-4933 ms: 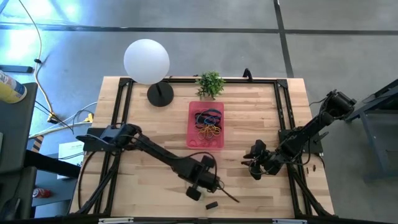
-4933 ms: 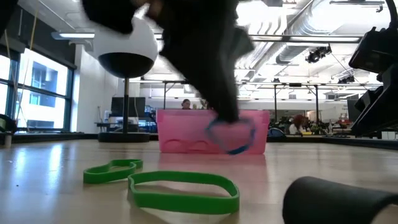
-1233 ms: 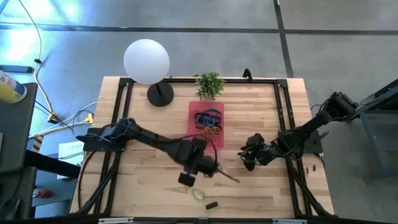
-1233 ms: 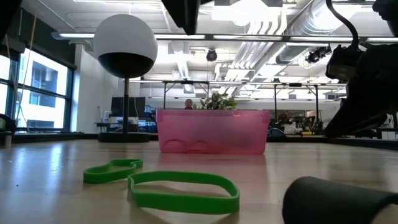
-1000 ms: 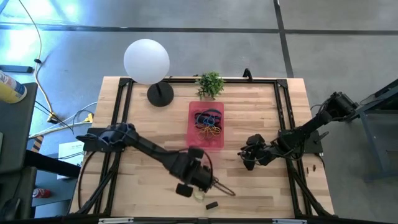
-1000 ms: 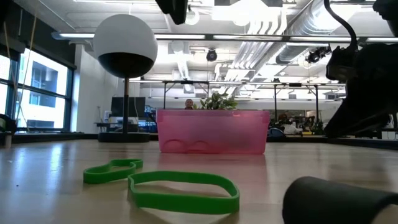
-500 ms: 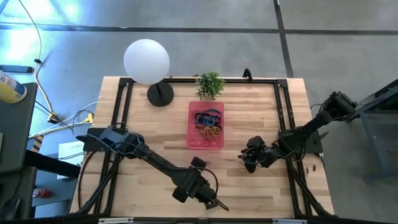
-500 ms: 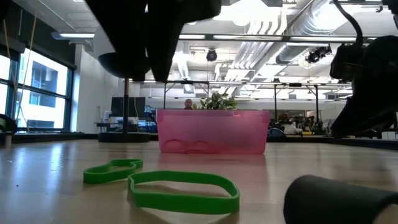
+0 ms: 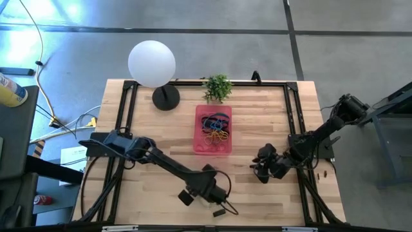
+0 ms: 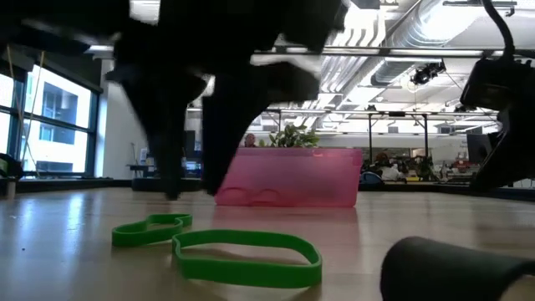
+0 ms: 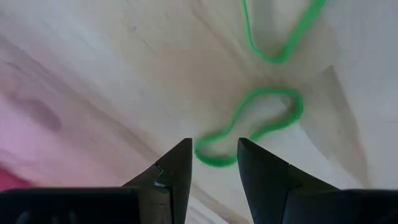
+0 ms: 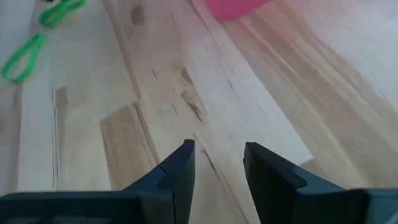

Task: Pick and place rubber bands into bin
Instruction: Put the green rubber band into the red bin

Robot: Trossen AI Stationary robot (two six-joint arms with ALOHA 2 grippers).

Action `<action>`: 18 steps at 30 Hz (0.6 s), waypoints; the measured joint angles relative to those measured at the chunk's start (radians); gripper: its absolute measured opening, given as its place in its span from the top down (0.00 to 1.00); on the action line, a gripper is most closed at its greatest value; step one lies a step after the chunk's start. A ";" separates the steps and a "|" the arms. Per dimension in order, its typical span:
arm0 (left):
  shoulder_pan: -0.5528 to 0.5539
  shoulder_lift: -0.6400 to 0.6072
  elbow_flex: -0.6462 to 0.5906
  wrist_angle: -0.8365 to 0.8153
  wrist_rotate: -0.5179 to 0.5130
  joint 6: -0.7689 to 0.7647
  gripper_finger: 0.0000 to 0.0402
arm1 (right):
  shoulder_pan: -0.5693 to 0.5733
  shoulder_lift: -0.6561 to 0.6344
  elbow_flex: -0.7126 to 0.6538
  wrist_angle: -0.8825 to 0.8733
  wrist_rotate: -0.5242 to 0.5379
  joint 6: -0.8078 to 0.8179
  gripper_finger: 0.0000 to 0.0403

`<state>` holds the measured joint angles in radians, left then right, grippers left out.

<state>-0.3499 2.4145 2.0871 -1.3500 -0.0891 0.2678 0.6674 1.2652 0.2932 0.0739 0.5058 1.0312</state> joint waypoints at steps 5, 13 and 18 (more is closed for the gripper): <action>0.005 -0.002 -0.054 0.031 0.063 0.041 0.71 | 0.029 0.000 0.000 -0.016 0.000 0.006 0.68; 0.003 -0.004 -0.056 0.084 0.073 0.047 0.71 | 0.054 0.000 0.000 -0.041 0.008 0.008 0.68; 0.004 -0.004 -0.056 0.108 0.071 0.050 0.71 | 0.053 0.000 0.000 -0.044 0.013 0.008 0.68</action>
<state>-0.3462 2.4107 2.0312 -1.2416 -0.0185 0.3180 0.7208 1.2652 0.2932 0.0299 0.5190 1.0389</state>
